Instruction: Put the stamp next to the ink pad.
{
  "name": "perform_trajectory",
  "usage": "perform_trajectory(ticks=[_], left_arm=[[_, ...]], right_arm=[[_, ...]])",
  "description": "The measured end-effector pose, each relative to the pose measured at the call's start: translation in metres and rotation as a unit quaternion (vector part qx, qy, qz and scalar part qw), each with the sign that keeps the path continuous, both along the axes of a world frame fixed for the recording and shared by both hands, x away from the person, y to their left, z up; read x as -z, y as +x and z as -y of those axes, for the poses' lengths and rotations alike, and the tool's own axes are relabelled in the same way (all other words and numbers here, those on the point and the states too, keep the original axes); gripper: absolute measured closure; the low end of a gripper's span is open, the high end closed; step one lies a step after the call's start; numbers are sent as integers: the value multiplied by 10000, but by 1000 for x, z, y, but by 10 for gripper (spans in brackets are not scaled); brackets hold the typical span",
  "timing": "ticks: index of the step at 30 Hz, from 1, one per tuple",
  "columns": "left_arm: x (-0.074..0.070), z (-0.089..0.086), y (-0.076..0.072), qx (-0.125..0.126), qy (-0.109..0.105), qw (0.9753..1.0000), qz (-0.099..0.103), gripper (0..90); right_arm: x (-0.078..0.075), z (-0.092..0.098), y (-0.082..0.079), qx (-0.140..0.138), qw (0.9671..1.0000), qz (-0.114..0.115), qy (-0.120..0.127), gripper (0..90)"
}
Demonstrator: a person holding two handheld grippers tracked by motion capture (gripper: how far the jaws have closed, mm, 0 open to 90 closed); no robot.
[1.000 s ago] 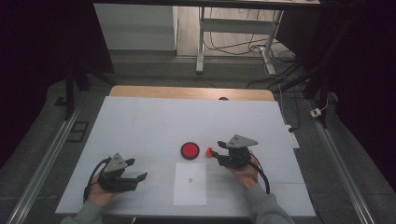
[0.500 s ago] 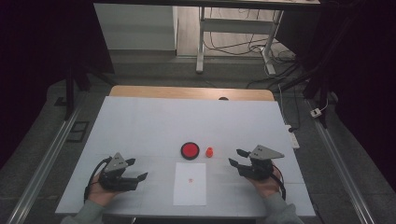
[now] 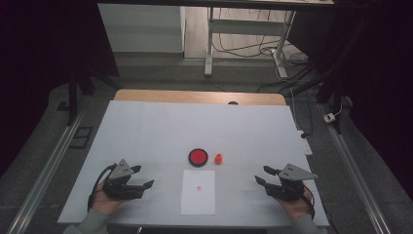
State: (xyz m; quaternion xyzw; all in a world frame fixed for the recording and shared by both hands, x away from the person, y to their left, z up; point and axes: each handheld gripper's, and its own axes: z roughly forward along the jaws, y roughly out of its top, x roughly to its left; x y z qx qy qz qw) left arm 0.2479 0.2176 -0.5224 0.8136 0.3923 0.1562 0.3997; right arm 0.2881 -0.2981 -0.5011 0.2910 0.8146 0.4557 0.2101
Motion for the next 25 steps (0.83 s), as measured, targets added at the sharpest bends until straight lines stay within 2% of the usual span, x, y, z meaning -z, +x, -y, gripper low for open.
perform_trajectory(ticks=[7,25], left_arm=[[0,-2,1,-33,-40,10000,2,259],[0,-2,0,-51,-43,10000,12,259]], right_arm=[[2,1,-1,-38,9999,8,-159,475],[3,3,0,-59,9998,-26,-174,476]])
